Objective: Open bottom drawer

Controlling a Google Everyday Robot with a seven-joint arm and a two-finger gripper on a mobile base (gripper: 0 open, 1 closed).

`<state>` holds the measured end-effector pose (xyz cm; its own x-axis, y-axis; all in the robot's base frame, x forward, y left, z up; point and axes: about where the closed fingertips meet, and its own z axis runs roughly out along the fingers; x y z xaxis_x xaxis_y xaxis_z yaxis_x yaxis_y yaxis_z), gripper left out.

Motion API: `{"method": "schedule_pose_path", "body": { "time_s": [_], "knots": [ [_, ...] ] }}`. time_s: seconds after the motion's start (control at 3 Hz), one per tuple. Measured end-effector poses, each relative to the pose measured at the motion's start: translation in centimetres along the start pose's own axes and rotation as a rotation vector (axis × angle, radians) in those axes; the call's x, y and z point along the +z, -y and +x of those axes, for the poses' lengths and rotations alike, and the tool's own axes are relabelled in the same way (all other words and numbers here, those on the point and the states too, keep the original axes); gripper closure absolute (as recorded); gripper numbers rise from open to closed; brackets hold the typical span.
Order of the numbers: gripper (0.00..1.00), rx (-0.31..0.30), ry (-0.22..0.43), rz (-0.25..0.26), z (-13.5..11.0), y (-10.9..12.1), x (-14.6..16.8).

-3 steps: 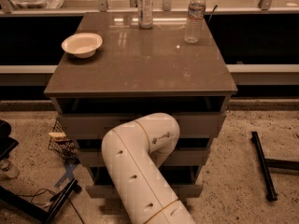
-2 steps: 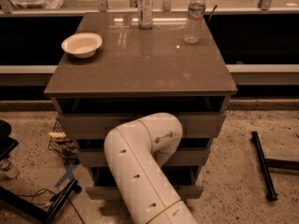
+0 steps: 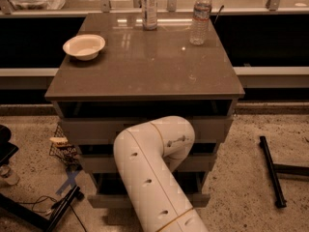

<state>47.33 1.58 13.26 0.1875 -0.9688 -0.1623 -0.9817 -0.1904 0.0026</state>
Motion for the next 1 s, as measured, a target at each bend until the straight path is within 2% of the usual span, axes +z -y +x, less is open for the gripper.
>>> {"method": "schedule_pose_path", "body": {
  "time_s": [0.33,0.67,1.0],
  "knots": [
    [1.00,-0.004,0.006,0.015,0.4,-1.4,-1.1],
    [1.00,-0.004,0.006,0.015,0.3,-1.4,-1.3],
    [1.00,-0.008,0.012,0.043,1.0,-3.8,-3.4]
  ]
}}
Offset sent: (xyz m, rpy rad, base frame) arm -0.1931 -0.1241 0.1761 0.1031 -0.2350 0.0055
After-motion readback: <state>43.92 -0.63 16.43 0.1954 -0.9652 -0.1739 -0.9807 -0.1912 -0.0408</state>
